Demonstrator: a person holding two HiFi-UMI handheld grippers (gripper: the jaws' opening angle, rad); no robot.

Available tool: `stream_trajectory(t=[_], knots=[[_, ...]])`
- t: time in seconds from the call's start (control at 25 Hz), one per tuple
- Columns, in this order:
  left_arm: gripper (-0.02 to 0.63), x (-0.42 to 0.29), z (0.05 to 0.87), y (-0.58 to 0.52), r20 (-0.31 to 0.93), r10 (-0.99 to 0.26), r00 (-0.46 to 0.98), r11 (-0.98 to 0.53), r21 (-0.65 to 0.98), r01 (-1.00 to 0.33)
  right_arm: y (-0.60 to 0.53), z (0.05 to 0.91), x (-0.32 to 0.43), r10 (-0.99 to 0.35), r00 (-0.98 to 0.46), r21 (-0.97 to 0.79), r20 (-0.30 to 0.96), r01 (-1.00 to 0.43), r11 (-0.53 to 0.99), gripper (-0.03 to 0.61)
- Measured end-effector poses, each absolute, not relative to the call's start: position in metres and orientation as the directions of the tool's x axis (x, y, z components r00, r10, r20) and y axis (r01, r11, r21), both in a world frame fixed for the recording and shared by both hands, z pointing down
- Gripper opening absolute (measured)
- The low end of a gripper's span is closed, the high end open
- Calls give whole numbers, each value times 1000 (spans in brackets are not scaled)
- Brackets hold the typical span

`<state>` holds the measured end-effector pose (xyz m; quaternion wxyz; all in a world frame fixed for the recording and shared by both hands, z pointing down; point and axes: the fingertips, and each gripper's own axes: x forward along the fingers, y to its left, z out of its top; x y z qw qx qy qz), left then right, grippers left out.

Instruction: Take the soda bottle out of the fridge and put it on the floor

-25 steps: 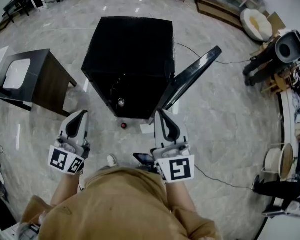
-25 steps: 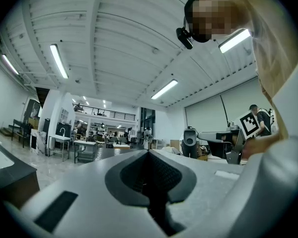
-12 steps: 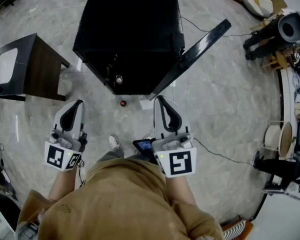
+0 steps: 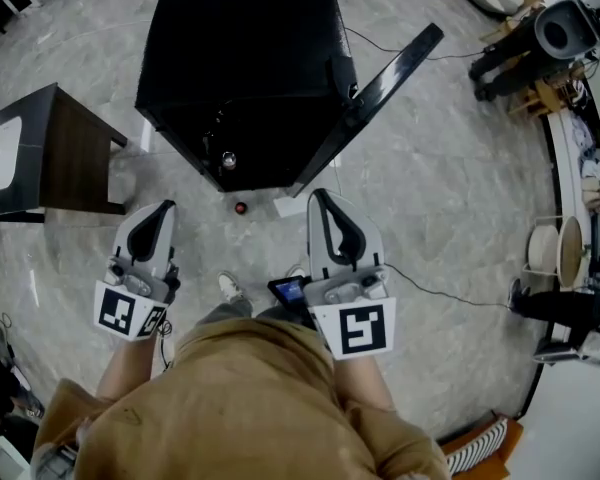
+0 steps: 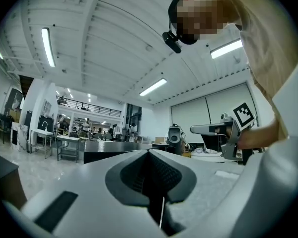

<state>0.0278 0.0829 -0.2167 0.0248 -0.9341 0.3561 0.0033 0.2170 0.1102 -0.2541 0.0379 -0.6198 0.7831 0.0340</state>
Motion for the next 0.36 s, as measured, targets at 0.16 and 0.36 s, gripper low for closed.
stream_trajectory(t=[0.16, 0.36], knots=[[0, 31, -213, 86, -19, -639, 769, -768, -34, -639, 118, -256, 217, -975, -202, 7, -98, -979, 202, 3], [0, 29, -213, 88, -17, -612, 791, -790, -29, -612, 126, -253, 213, -980, -179, 0, -86, -984, 180, 3]])
